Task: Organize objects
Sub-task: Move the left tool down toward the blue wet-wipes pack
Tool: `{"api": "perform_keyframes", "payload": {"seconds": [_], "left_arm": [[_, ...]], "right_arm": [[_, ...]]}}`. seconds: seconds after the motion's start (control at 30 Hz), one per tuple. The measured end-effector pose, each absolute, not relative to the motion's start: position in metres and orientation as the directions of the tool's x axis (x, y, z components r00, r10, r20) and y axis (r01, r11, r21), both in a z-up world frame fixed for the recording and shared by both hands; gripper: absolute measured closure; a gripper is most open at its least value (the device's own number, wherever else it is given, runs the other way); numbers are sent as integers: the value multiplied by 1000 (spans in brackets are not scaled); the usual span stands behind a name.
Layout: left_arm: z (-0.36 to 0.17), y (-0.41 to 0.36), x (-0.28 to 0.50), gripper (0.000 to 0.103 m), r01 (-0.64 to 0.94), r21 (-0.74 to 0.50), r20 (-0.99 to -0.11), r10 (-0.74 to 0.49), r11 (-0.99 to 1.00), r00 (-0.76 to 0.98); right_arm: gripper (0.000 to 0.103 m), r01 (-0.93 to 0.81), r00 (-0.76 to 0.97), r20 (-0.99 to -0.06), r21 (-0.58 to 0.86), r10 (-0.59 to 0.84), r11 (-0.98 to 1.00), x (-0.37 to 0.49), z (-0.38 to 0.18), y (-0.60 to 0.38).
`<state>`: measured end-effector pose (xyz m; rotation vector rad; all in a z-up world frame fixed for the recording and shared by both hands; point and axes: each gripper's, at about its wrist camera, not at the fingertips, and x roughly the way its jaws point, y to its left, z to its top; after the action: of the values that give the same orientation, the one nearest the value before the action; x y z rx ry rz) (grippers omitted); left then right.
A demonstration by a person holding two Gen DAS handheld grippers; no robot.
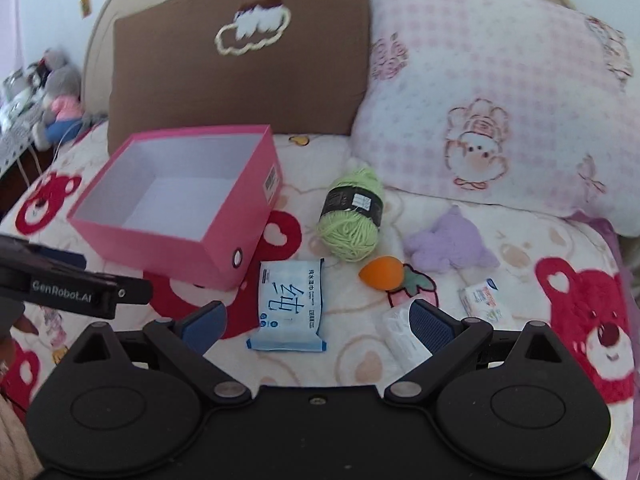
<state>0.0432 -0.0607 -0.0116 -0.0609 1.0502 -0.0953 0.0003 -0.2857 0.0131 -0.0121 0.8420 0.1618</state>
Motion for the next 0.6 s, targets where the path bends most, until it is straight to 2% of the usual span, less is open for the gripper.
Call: {"api": "perform_keyframes", "payload": {"seconds": [0.07,0.13,0.2,0.27,0.33,0.47,0.57,0.6], "left_arm": [[-20,-65,49,3,57,-94,-870,-110,994,480],[-28,-69,53,8,42,-89,-881,-99,995,462],[-35,-69,56,19,23,-112,-893,-110,993,436],[-42,-69,59,21,18,-152,-895,-145,988,423],[-49,-69,60,21,21,-176,-893,-169,984,416],[-64,-73,61,23,40,-219,-882,-216,975,420],[-78,-77,66,41,40,-253,-880,-247,967,406],[-83,-78,67,42,40,-272,-876,-264,962,403]], "right_arm": [[4,-175,643,-747,70,168,982,6,1,-286],[4,-234,645,-726,110,239,966,7,-11,-283],[4,-307,665,-700,62,261,950,4,-20,-271],[4,-357,675,-692,-2,256,934,2,-31,-260],[4,-370,664,-700,-3,262,929,5,-42,-257],[4,-312,621,-723,124,301,942,20,-63,-269],[4,-292,585,-718,249,378,924,25,-75,-277],[4,-298,577,-718,259,390,919,26,-78,-276]]}}
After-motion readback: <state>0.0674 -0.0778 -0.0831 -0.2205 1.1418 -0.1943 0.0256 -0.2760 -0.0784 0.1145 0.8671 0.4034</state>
